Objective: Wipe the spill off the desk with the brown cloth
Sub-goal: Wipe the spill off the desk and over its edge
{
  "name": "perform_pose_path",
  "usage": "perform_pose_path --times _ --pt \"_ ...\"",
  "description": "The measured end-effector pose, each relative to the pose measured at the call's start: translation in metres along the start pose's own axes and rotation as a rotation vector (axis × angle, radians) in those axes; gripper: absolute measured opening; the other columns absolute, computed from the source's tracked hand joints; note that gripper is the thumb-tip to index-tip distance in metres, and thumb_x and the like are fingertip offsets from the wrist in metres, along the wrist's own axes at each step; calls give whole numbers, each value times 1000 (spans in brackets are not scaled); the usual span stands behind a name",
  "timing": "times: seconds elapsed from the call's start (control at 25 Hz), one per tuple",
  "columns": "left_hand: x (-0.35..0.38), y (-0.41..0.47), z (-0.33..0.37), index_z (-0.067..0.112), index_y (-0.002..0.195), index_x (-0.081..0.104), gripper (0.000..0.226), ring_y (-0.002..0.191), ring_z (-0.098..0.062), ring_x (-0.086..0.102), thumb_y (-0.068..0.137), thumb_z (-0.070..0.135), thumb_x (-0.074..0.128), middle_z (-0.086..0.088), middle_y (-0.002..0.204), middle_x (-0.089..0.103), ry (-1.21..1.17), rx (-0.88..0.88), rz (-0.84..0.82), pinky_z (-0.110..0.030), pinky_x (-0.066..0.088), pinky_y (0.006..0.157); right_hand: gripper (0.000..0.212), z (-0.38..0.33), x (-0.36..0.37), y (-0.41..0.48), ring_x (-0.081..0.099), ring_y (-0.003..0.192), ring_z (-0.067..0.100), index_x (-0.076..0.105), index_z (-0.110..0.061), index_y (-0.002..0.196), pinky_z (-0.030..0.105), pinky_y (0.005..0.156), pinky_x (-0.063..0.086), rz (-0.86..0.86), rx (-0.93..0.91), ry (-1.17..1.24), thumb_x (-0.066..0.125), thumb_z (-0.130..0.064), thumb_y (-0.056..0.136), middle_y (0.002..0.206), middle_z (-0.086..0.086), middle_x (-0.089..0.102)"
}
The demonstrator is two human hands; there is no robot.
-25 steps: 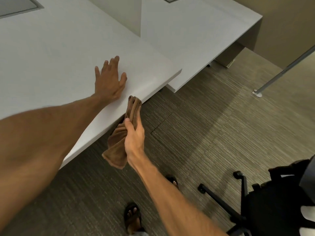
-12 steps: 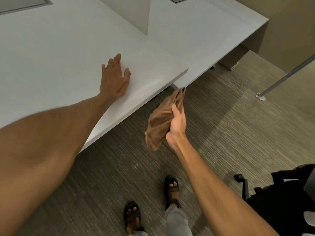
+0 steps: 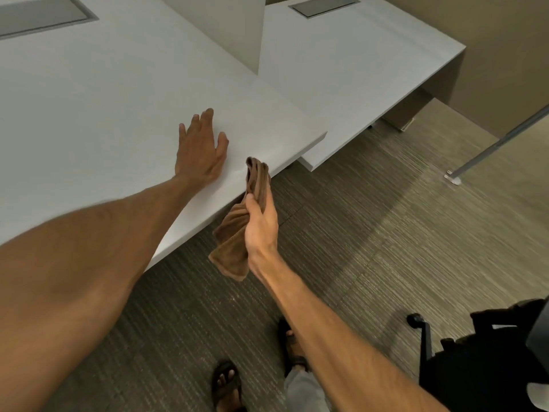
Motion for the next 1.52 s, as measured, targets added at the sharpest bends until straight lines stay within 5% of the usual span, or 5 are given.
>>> perform_pose_path --times 0.2,0.4,0.56,0.96,1.52 --pt "0 1 -2 7 151 17 58 148 -28 16 101 34 28 -15 158 24 6 -19 -4 -42 3 122 53 -33 -22 46 45 132 20 31 -36 148 44 116 32 138 12 59 44 -19 100 152 -1 42" --pt "2 0 -2 6 151 18 58 148 -30 17 101 33 29 -16 157 25 17 -15 -12 -44 5 122 37 -37 -46 35 64 93 16 51 -29 136 30 81 53 -30 172 86 48 -20 100 107 2 67" --pt "-1 -2 1 7 151 17 57 148 -28 15 101 31 31 -15 158 25 14 -23 -7 -41 3 122 36 -89 -82 55 67 95 20 53 -16 135 34 84 55 -119 86 10 50 -22 99 106 5 70" --pt "2 -3 -1 12 152 16 66 149 -23 14 95 45 20 -11 159 23 104 -81 -12 -35 -1 121 51 -142 -39 180 38 135 33 24 -30 150 51 108 30 -219 -693 -1661 34 -28 100 153 11 36" --pt "2 -1 0 14 153 15 72 149 -17 12 93 52 17 -6 160 22 169 -116 -13 -35 1 123 53 -159 34 293 34 142 26 29 -29 151 38 116 24 -605 -457 -1296 39 -20 99 157 4 33"
Point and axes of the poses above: each hand's wrist, its own y-axis towards the middle knuckle, its own x-axis out of the palm, z = x × y, the point moved 10 cm from there along y, towards the middle knuckle
